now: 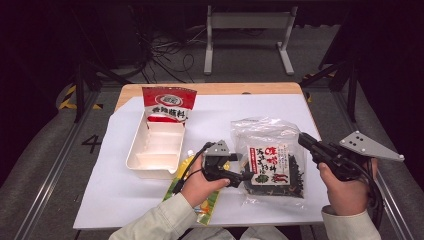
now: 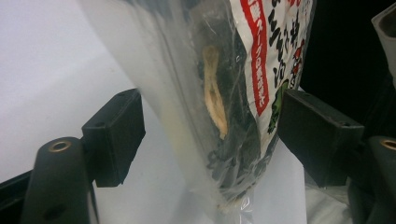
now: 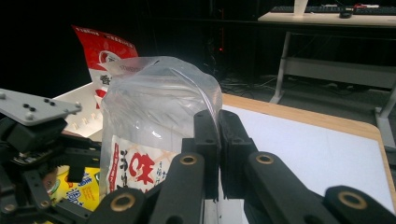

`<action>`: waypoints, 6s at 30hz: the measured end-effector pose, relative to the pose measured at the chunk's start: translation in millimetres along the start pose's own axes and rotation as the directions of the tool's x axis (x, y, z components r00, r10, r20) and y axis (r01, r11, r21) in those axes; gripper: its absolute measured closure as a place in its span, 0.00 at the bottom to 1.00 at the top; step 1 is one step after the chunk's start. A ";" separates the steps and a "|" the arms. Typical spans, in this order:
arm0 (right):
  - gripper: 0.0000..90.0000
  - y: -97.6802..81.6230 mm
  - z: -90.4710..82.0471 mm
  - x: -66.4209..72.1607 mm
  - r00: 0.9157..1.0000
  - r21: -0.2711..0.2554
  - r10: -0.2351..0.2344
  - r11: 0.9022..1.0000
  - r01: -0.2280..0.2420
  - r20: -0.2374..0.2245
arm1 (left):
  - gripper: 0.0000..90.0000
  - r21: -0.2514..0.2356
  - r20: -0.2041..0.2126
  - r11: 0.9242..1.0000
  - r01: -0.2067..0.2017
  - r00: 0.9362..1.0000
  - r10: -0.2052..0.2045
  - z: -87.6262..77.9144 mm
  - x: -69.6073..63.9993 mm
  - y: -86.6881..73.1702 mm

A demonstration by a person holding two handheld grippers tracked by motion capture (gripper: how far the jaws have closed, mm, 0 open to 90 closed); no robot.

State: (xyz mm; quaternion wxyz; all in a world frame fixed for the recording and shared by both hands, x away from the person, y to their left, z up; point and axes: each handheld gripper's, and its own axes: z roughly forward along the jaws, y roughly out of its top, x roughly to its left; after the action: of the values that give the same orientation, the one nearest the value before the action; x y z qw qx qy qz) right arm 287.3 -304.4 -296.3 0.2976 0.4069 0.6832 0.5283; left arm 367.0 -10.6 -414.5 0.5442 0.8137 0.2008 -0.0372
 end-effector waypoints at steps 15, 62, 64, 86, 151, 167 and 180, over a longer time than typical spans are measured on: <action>0.93 -0.7 -0.1 -7.1 1.000 0.001 0.008 1.000 -0.008 -0.020 | 0.83 -0.033 0.082 0.998 -0.056 0.995 0.059 -16.5 -5.1 12.7; 0.69 -24.9 20.8 -33.1 0.997 0.185 0.075 0.980 -0.071 -0.018 | 0.84 0.006 -0.199 0.967 -0.253 0.948 0.249 -162.6 -8.8 61.4; 0.70 -26.2 22.0 -33.8 0.997 0.192 0.076 0.979 -0.072 -0.014 | 0.84 -0.004 -0.203 0.969 -0.247 0.949 0.241 -165.2 -9.0 61.4; 0.66 -43.7 35.0 -47.1 0.994 0.263 0.107 0.959 -0.107 0.018 | 0.84 -0.078 -0.353 0.967 -0.241 0.914 0.199 -210.4 3.6 54.3; 0.67 -47.8 41.1 -55.7 0.993 0.292 0.117 0.949 -0.116 0.016 | 0.84 -0.050 -0.511 0.980 -0.191 0.848 0.139 -243.7 91.5 -22.5; 0.67 -49.4 43.4 -54.3 0.993 0.301 0.115 0.947 -0.113 0.012 | 0.84 -0.107 -0.507 0.982 -0.155 0.858 0.080 -241.8 99.6 -32.9; 0.66 -50.3 45.4 -52.8 0.993 0.305 0.114 0.946 -0.111 0.009 | 0.84 -0.057 -0.499 0.996 -0.062 0.866 0.025 -254.5 103.7 -46.0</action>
State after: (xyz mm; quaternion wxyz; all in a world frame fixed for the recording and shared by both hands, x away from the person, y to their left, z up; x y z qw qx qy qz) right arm 339.1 -334.2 -358.0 0.1975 0.4838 0.7337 0.4343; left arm 404.9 263.4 -380.4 0.5032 0.7804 0.3170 0.1932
